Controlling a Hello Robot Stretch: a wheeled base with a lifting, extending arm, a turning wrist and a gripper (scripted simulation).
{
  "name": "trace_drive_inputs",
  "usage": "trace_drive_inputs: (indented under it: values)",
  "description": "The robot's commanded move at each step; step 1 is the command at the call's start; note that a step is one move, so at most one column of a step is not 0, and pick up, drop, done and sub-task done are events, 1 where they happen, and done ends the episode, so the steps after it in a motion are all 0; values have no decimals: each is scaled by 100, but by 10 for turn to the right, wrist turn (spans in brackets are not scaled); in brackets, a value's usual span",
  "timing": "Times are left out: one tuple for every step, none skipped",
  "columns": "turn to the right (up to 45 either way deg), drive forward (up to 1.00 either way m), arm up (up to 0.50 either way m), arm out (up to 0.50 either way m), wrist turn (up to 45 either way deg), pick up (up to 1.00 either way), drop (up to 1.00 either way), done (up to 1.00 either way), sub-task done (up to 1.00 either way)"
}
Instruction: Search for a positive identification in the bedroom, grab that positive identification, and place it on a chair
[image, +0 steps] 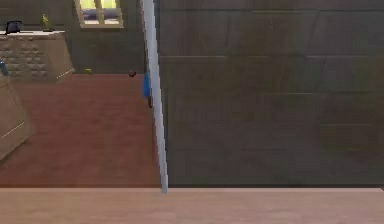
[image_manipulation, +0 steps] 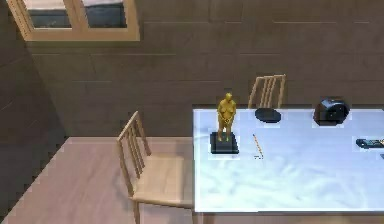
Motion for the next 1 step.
trace_drive_inputs:
  values:
    - [-450, 0, 0, 0, 0, 0, 0, 0, 0]
